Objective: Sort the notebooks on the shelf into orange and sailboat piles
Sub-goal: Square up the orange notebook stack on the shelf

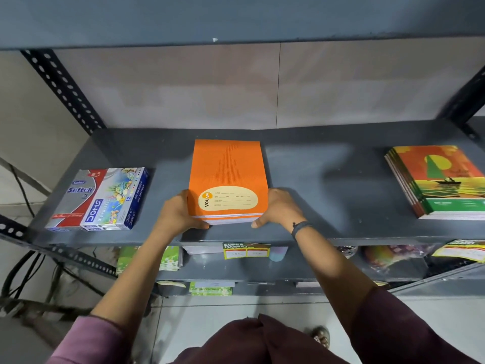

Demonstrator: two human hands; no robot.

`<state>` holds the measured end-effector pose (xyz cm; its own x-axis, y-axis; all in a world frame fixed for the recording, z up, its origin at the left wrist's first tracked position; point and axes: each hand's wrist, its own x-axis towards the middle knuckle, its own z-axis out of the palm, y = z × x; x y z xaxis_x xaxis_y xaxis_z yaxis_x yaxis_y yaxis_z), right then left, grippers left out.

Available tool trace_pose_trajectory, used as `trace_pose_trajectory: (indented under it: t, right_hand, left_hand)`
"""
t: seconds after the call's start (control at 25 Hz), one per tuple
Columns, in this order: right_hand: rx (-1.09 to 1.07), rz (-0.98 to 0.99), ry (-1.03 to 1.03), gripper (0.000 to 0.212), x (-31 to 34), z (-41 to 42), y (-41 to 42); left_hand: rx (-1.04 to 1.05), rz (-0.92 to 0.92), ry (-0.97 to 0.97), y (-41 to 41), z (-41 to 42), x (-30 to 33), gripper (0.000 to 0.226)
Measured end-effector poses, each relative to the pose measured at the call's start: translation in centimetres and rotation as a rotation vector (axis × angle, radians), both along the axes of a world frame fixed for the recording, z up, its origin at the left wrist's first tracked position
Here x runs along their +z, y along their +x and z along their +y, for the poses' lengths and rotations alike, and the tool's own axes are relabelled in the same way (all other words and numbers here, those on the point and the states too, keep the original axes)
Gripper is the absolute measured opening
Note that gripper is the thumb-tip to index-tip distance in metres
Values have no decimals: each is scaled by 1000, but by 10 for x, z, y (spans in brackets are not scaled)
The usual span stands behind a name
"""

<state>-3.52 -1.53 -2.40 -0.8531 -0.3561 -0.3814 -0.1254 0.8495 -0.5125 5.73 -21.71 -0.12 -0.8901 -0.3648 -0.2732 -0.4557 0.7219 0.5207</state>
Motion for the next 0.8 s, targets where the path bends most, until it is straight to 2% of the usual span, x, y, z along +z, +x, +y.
trace_pose_trajectory:
  t: [0.16,0.24,0.32,0.4,0.44,0.48,0.56,0.64,0.8]
  right_hand:
    - [-33,52,48,60,5,-1,8]
    - [-25,17,22,61,7,1,8]
    - [-1,-133,-278,64,7,8,7]
    - [-66,-367,-743,61,4,17,9]
    - [-142,-414,-886,51,-1,18,10]
    - [-229,-401,-937,38,-6,17,11]
    - [-356,-297,-902,22,-12,12,13]
    - [-393,-207,-830,25,-13,10,15]
    - [-445,-165,-791,29,-9,35,10]
  left_hand:
    - [27,43,-24,6,6,1,63]
    - [-13,24,118,9,-2,-2,71]
    - [-34,59,492,15,-12,-5,82]
    - [228,195,860,16,-15,-11,73]
    - [362,250,960,12,-16,-16,63]
    - [423,283,993,7,-17,-20,55]
    - [335,270,917,0,-17,-26,43]
    - [270,274,872,-6,-11,-28,39]
    - [248,270,882,-17,14,-28,39]
